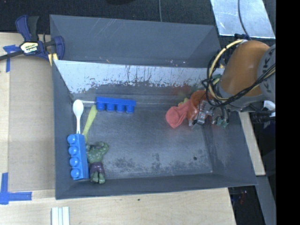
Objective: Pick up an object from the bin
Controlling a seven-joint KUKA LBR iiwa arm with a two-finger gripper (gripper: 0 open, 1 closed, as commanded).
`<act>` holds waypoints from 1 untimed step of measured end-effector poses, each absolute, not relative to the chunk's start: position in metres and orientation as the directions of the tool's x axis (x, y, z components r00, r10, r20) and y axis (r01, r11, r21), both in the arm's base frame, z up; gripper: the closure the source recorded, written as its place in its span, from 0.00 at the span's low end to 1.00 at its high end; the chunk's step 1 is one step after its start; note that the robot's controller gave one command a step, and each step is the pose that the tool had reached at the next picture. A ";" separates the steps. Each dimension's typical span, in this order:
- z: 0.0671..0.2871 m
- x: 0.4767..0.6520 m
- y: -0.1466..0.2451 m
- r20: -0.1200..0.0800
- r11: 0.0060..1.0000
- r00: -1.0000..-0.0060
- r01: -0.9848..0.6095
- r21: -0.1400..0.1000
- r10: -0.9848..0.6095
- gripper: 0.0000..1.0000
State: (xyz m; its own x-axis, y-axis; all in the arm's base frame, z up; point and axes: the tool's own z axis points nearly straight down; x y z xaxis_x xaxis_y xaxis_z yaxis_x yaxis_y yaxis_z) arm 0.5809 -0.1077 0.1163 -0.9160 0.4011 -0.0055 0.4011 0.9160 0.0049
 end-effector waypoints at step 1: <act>0.163 0.580 -0.108 -0.010 0.916 -0.916 0.400 0.006 0.400 1.00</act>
Offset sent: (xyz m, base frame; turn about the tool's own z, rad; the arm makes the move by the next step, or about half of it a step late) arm -0.0005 -0.0003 0.1187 -0.0005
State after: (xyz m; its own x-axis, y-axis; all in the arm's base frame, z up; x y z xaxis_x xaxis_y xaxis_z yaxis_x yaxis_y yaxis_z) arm 0.5804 -0.1080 0.1627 -0.9164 0.4002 -0.0101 0.4002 0.9164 0.0060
